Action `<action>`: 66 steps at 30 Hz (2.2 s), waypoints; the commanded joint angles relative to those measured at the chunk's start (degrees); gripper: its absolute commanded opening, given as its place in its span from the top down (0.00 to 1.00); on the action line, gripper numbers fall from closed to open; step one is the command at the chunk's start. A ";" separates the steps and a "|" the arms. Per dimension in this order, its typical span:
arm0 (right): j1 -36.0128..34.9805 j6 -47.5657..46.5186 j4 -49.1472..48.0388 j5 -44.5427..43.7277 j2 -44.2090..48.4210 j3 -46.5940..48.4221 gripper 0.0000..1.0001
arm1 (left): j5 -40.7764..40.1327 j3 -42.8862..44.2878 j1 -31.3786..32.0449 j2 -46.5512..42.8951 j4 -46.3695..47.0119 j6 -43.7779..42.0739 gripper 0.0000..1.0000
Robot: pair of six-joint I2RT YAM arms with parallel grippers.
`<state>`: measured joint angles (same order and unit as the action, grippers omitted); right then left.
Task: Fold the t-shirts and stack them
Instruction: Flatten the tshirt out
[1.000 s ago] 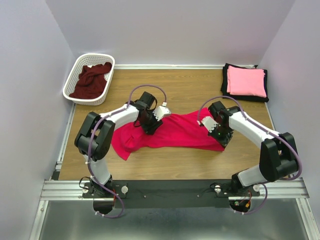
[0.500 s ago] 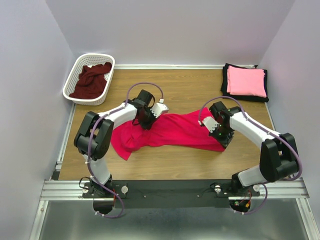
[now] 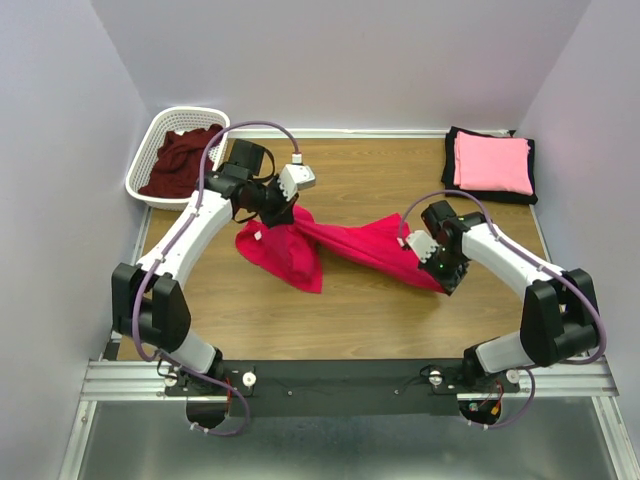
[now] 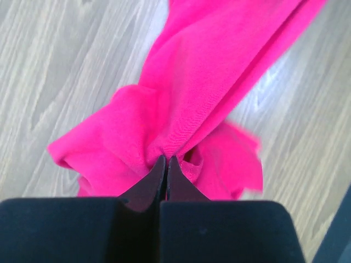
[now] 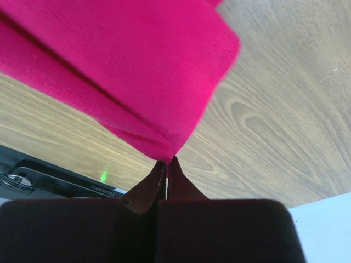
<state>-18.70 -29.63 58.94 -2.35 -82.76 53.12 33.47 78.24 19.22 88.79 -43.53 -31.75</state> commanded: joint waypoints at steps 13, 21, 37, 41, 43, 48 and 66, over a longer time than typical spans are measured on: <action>6.48 -3.33 3.11 -0.99 4.01 4.79 0.99 | 2.03 -2.83 -6.47 0.68 -12.61 -19.29 0.80; 6.48 -3.33 3.90 1.38 1.99 5.68 0.99 | -1.83 -9.31 -9.90 -3.01 -14.57 -24.86 0.82; 6.48 -3.24 4.17 1.56 1.29 6.03 0.99 | -1.74 -15.57 -8.41 3.13 0.37 -0.43 0.37; 6.57 -3.07 4.17 1.12 1.46 6.11 1.00 | 2.11 -13.64 -7.80 7.61 0.81 2.30 0.43; 6.66 -3.07 4.08 0.68 1.99 6.29 0.99 | 3.78 -10.92 -7.80 9.46 0.99 2.91 0.76; 8.67 -3.77 3.99 0.50 2.52 6.82 0.99 | 4.23 4.26 -5.27 12.18 -5.39 -2.86 1.00; 11.23 -5.70 4.87 2.70 1.99 6.55 0.99 | -14.92 -11.70 -12.80 -7.84 -5.27 -45.78 0.02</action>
<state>-7.79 -34.20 62.26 -1.56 -80.01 58.96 25.52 68.69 8.82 82.02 -55.86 -71.07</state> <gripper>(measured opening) 0.012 0.846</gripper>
